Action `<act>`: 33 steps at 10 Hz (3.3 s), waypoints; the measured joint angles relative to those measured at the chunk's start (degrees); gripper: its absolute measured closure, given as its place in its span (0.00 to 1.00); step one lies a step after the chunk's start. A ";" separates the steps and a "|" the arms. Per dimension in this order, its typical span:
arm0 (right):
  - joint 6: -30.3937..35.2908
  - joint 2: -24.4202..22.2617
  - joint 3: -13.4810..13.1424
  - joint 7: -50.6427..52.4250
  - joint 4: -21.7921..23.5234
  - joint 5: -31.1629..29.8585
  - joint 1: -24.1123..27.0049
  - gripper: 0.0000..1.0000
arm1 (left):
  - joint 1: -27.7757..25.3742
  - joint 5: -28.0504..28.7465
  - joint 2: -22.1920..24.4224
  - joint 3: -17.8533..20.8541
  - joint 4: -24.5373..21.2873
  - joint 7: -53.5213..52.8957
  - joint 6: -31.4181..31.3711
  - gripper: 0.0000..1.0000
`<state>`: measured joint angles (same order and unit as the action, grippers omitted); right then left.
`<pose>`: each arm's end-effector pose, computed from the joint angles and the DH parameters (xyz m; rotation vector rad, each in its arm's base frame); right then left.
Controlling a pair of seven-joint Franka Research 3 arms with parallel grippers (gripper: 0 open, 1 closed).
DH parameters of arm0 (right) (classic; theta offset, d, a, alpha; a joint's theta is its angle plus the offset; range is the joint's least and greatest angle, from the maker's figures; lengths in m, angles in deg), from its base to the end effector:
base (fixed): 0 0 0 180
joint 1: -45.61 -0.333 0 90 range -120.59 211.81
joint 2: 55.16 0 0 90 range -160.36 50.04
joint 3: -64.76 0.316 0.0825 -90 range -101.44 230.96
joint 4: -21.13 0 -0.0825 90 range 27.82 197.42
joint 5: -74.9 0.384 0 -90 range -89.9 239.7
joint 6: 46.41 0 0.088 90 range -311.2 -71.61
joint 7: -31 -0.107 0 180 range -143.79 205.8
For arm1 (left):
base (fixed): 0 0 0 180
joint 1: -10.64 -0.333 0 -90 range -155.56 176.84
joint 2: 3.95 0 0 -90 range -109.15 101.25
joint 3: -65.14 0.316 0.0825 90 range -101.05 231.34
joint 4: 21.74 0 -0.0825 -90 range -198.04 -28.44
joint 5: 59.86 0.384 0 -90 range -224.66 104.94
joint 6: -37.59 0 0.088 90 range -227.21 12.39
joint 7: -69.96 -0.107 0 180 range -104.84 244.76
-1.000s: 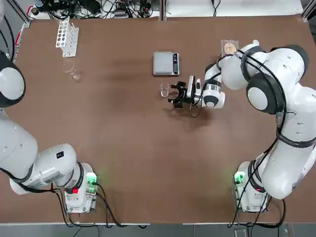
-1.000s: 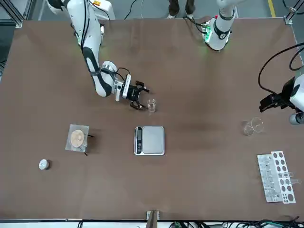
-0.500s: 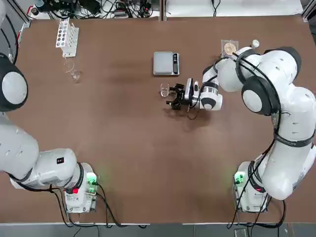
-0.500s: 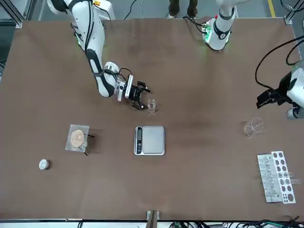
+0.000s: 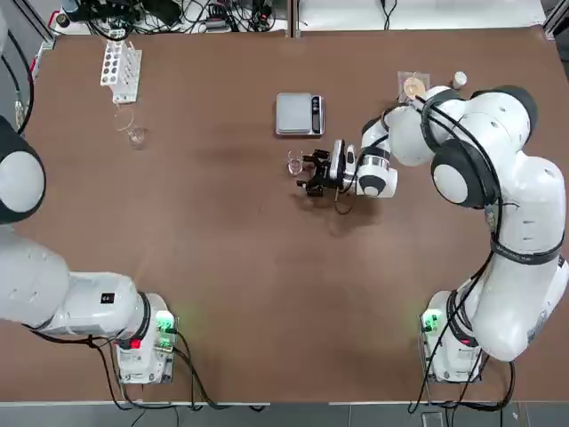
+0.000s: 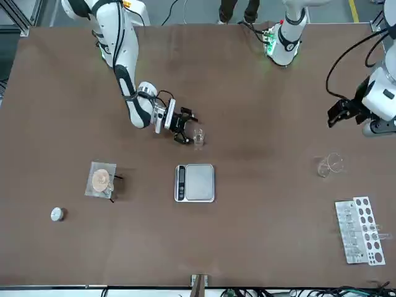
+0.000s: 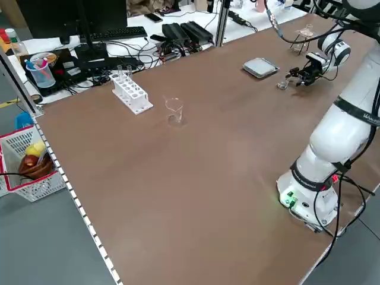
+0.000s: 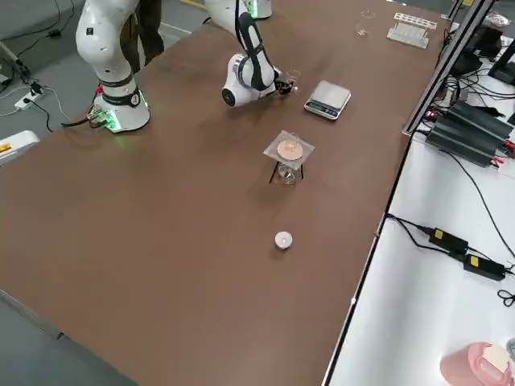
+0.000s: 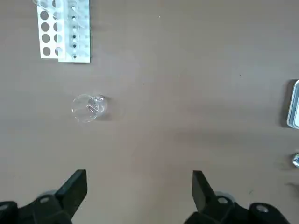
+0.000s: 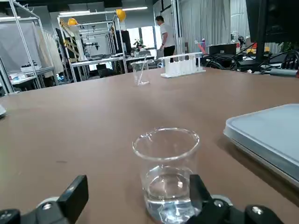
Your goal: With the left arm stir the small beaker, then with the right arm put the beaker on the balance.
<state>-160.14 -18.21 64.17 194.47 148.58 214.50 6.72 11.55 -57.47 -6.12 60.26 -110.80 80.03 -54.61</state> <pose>0.3814 0.3523 0.0818 -1.6020 -1.1142 -1.2012 0.5675 -0.0523 0.6145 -3.1035 -0.1142 -0.0345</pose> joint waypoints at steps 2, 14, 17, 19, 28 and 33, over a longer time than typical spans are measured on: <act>0.00 0.12 -0.17 0.05 -0.54 0.79 -0.19 0.03 | -0.01 0.00 0.79 0.59 -0.35 0.00 0.00 0.00; -0.31 2.85 -1.68 0.05 -5.70 2.25 -1.36 0.15 | 1.15 -0.70 0.78 -1.97 0.41 -2.21 0.01 0.00; -0.25 2.85 -2.17 -0.83 -6.12 2.47 -1.22 0.42 | 0.51 -1.44 0.59 -1.86 0.68 -2.25 -0.34 0.00; 0.21 2.74 -2.29 -1.94 -6.36 2.92 -0.19 0.42 | 0.40 -1.44 0.56 -1.56 1.74 -2.25 -0.52 0.00; 0.13 -1.57 -1.99 -4.64 -11.35 3.75 4.47 0.42 | 0.14 -1.48 -0.26 -1.50 2.04 -2.27 -0.52 0.00; -3.46 5.15 -1.99 -4.95 -19.74 4.04 4.62 0.42 | -0.04 -1.48 -1.48 -1.48 2.05 -2.27 -0.75 0.00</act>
<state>-163.60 -13.06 62.18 189.52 128.84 218.54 11.34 11.50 -58.95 -7.60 58.78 -108.75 77.76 -55.36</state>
